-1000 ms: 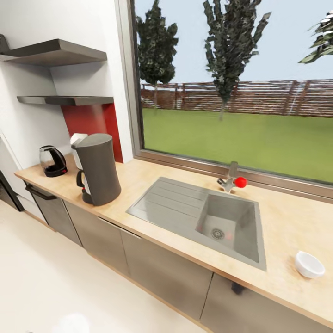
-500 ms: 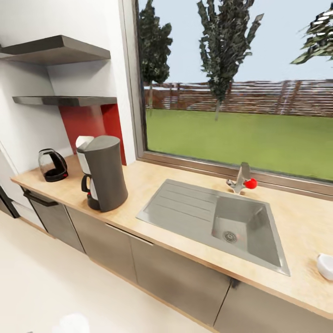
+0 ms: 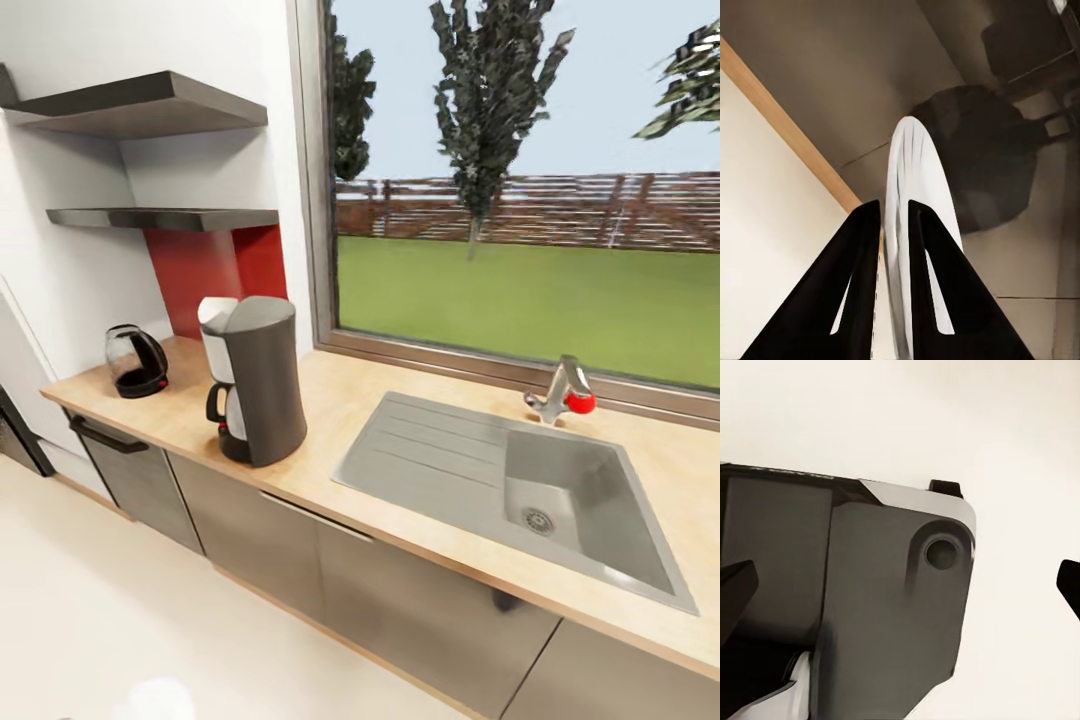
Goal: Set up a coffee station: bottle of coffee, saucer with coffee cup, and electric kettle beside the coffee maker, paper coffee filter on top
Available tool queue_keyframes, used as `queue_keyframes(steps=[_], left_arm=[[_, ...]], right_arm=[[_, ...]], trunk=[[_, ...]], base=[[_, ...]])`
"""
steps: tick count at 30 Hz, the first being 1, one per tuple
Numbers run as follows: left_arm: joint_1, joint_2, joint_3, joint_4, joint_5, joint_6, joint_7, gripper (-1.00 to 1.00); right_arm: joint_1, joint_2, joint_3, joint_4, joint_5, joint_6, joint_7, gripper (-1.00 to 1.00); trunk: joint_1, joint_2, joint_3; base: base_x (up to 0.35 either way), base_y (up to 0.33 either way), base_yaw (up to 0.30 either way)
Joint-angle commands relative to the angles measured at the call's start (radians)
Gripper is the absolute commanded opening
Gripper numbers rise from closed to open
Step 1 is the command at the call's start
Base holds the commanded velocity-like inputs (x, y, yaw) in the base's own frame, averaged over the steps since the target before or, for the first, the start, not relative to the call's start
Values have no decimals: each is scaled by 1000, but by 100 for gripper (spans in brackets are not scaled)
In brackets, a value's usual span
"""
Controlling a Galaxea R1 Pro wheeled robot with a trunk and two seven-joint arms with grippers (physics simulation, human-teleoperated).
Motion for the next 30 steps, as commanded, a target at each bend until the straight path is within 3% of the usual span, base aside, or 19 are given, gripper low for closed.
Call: queue_keyframes(steps=[1,7,30], left_arm=[[-1,1,-4,2,6,-7,0,-100],[-1,0,-4,3,5,-77,0,-100],[-1,2,-2,3,5,-76,0,-100]], right_arm=[[-1,0,8,-1,-8,5,-3,100],[-1,0,8,-1,-9,5,-4,100],[-1,1,6,-1,-10,5,-4,100]], trunk=[[1,-2,-2],[1,-2,-2],[1,-2,-2]], base=[[102,300,0],[143,298,0],[144,300,-41]])
